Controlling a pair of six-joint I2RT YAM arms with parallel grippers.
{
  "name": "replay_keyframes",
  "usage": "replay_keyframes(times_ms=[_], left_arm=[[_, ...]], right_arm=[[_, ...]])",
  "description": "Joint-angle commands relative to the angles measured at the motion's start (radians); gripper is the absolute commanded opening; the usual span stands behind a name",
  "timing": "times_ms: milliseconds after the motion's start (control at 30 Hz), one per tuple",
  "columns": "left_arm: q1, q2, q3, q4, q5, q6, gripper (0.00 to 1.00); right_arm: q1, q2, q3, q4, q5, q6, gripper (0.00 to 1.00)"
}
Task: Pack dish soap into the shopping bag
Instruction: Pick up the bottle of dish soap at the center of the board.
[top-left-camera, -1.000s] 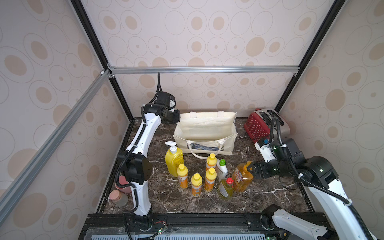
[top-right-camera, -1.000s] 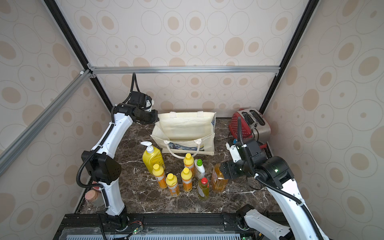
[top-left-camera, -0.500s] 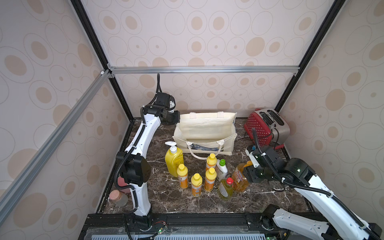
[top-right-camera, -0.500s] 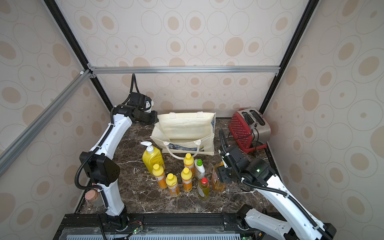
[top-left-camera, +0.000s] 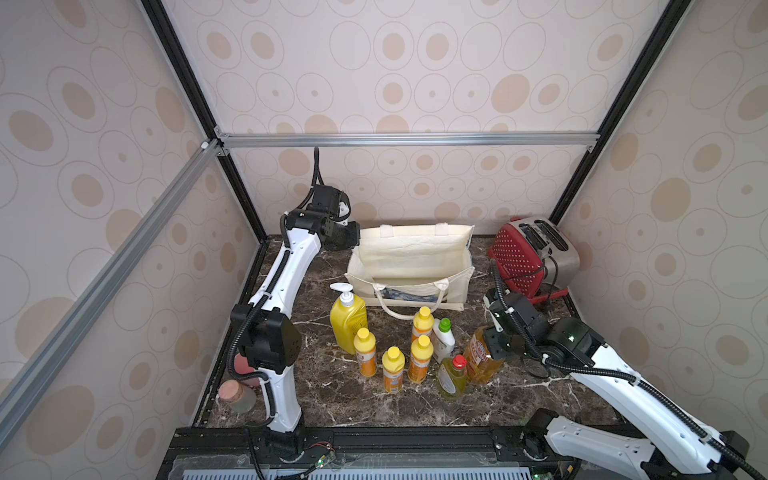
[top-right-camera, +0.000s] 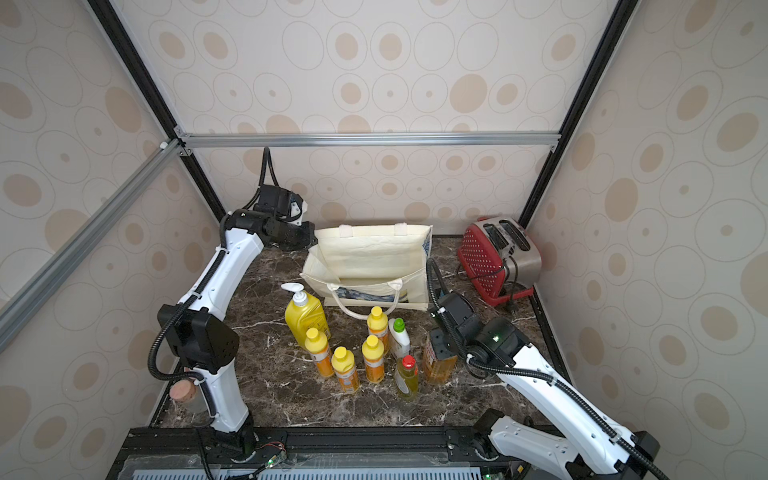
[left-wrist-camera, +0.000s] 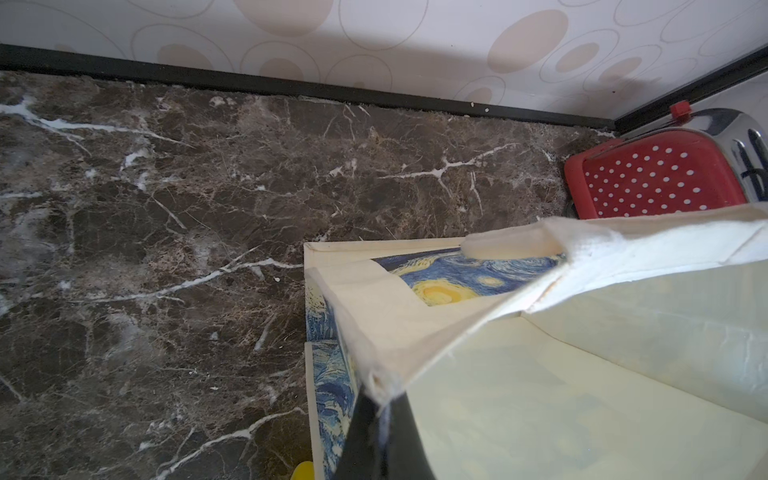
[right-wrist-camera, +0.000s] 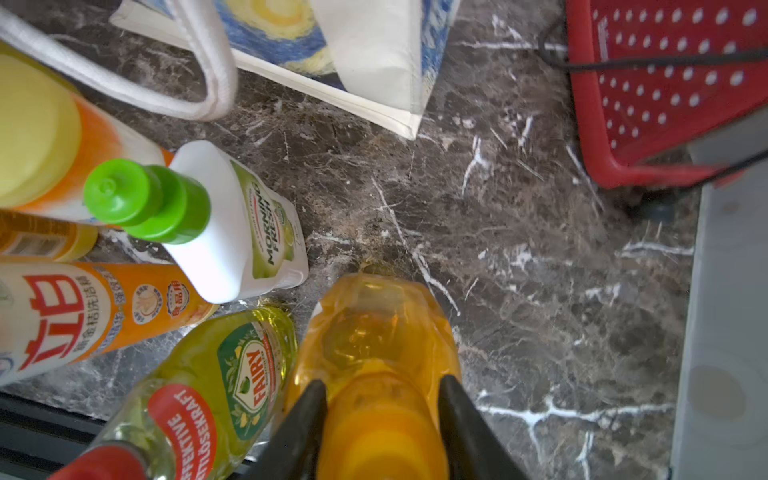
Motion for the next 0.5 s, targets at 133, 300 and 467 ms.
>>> replay_keyframes(times_ms=[133, 300, 467], left_arm=[[-0.001, -0.036, -0.01, -0.044, 0.028, 0.019, 0.0], [-0.001, -0.037, -0.008, -0.046, 0.034, 0.021, 0.0], [-0.001, -0.035, -0.008, -0.047, 0.033, 0.022, 0.0]], right_arm=[[0.003, 0.022, -0.019, 0.036, 0.009, 0.002, 0.25], [0.003, 0.024, -0.008, 0.027, 0.028, -0.006, 0.1], [0.002, 0.028, 0.072, -0.017, 0.092, -0.033, 0.04]])
